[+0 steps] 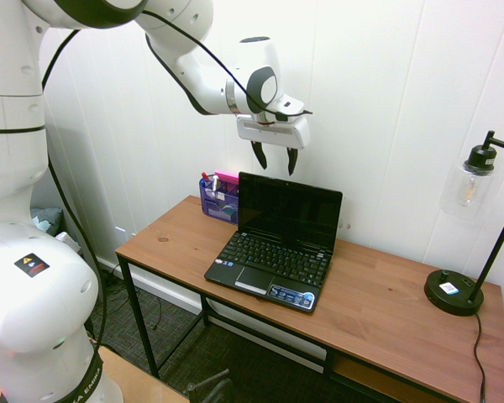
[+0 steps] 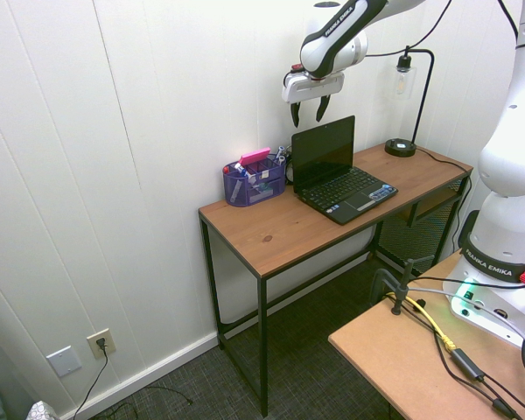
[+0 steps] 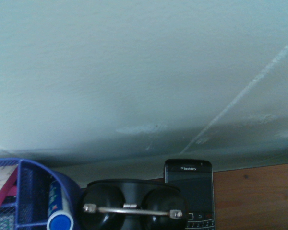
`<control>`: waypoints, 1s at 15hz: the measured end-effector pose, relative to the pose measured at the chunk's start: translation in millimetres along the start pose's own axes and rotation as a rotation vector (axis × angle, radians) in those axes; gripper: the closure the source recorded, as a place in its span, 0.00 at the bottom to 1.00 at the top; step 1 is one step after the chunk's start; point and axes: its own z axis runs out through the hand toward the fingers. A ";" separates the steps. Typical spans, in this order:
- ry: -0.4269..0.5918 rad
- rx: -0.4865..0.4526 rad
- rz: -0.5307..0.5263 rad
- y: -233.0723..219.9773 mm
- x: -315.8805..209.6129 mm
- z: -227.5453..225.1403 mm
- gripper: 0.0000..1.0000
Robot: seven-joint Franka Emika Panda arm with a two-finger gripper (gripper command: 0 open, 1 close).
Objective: Close the laptop lid
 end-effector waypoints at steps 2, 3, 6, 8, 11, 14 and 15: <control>-0.004 -0.010 0.013 -1.5 4.7 12.1 1.00; -0.006 -0.015 0.018 -1.7 6.3 16.7 1.00; -0.012 -0.034 0.034 2.9 10.9 28.8 1.00; -0.015 -0.040 0.045 6.0 13.7 32.0 1.00; -0.025 -0.047 0.050 5.8 12.3 33.3 1.00; -0.026 -0.052 0.051 6.1 12.0 33.5 1.00; -0.025 -0.054 0.052 6.7 12.5 33.6 1.00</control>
